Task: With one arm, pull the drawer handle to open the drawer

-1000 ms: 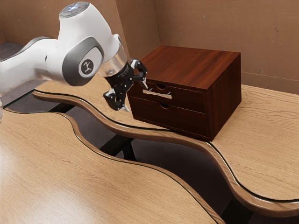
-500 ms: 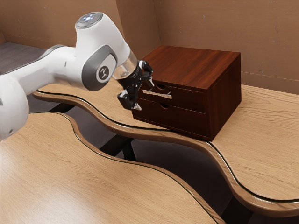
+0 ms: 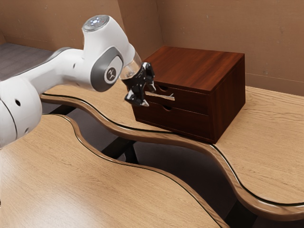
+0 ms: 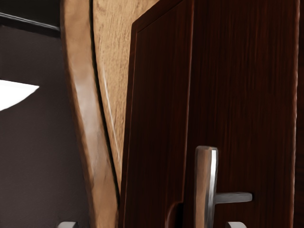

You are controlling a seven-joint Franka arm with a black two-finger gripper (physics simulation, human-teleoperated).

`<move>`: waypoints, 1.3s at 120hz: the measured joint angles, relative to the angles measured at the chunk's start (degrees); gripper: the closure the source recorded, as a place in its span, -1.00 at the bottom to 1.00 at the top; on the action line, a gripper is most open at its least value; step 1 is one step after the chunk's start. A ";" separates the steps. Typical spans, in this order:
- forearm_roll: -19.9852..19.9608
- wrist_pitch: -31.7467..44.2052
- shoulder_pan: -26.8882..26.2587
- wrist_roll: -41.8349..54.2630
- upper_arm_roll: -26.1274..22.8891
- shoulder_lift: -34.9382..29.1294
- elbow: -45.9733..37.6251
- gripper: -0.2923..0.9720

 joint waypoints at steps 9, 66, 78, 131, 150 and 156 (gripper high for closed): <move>0.00 0.03 -0.01 0.11 0.00 0.80 0.66 -0.03; -0.50 0.05 0.35 1.16 -0.04 2.80 1.38 0.17; -1.07 0.07 0.42 1.27 0.00 2.42 1.13 0.38; -1.66 -0.03 -0.05 1.45 -0.11 -12.41 -18.33 0.70; -1.54 -0.04 0.32 1.53 -0.26 -21.24 -28.17 0.71; -1.53 -0.05 0.41 1.56 -0.27 -23.66 -30.62 0.71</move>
